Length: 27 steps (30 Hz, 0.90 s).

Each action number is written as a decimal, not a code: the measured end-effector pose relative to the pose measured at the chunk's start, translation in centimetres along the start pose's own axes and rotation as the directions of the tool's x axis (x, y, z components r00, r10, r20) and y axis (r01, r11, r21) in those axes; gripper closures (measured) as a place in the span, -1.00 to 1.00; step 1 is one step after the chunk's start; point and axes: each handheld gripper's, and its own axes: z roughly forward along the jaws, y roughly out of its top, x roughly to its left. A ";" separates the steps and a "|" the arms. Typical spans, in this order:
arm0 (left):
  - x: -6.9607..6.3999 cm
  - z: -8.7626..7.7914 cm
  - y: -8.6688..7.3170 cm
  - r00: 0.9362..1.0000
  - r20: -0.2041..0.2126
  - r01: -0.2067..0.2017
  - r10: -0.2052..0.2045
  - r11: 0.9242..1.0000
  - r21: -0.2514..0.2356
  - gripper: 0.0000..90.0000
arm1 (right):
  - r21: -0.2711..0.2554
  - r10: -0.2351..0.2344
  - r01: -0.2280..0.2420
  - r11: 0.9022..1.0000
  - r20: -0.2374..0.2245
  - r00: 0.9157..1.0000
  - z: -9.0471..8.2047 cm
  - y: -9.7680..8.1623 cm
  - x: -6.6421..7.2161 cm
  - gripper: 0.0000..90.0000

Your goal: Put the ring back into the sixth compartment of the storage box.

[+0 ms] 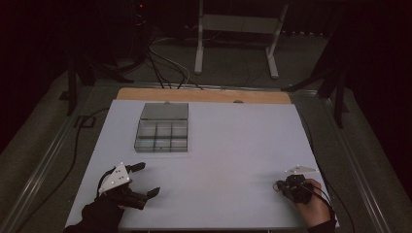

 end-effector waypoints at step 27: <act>0.0 0.0 0.0 1.000 -0.003 -0.008 0.008 1.000 0.004 -0.98 | -0.086 0.050 -0.050 0.995 -0.006 0.999 -1.4 0.3 -0.2 0.95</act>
